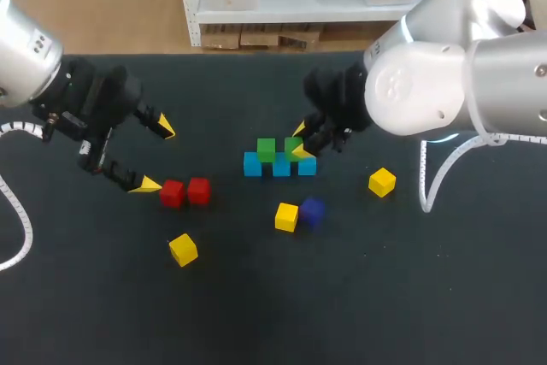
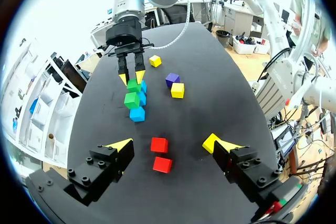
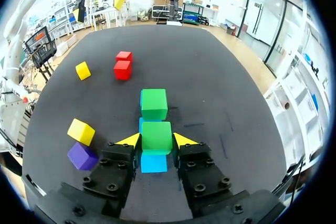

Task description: Place the blue cubes, place green cubes on the blue cubes, place the yellow cubes on the green cubes, then place the red cubes on the yellow cubes, and place purple cube on the red cubes.

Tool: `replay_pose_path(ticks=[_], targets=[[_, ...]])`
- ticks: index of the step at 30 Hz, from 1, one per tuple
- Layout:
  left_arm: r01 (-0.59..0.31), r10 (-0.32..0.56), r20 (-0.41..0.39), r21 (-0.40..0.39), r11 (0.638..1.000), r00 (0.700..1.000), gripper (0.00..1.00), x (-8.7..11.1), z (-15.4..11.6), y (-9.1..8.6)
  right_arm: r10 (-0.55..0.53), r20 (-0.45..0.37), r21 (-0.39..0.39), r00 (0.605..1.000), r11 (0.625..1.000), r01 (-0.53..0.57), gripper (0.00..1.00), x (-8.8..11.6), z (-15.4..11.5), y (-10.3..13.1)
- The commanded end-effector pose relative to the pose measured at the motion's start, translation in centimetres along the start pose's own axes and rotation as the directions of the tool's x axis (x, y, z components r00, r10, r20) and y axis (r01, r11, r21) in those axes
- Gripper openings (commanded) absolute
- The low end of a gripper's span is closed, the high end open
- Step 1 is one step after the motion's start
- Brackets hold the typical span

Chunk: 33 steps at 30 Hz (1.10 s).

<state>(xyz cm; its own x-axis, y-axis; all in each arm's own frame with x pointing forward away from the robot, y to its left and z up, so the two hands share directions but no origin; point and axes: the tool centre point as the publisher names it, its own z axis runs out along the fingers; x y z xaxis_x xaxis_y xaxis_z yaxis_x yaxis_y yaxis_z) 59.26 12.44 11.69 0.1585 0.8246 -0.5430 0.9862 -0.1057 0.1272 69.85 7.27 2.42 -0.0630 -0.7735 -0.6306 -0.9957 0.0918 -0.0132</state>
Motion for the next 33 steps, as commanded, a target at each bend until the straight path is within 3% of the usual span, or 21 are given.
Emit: replay_pose_path(ticks=[1, 7, 17, 28, 33], targets=[[-0.004, 0.004, 0.005, -0.003, 1.0, 1.0, 1.0, 0.15, -0.03, -0.11, 0.002, 0.001, -0.002, 1.0, 1.0, -0.002, 0.0, 0.05, 0.07, -0.13], [-0.004, 0.004, 0.005, -0.003, 1.0, 1.0, 1.0, 0.15, -0.03, -0.11, 0.003, 0.002, -0.004, 1.0, 1.0, -0.003, 0.0, 0.06, 0.11, -0.13], [-0.004, 0.004, 0.005, -0.003, 1.0, 1.0, 1.0, 0.15, -0.03, -0.11, 0.004, 0.003, -0.009, 1.0, 1.0, -0.004, 0.18, 0.08, 0.23, -0.14], [-0.004, 0.004, 0.005, -0.003, 1.0, 1.0, 1.0, 0.15, -0.03, -0.11, 0.008, 0.005, -0.01, 1.0, 1.0, -0.008, 0.29, 0.14, 0.22, -0.16], [-0.004, 0.004, 0.005, -0.003, 1.0, 1.0, 1.0, 0.15, -0.03, -0.11, 0.007, 0.004, -0.012, 1.0, 1.0, -0.007, 0.49, 0.11, 0.19, -0.16]])
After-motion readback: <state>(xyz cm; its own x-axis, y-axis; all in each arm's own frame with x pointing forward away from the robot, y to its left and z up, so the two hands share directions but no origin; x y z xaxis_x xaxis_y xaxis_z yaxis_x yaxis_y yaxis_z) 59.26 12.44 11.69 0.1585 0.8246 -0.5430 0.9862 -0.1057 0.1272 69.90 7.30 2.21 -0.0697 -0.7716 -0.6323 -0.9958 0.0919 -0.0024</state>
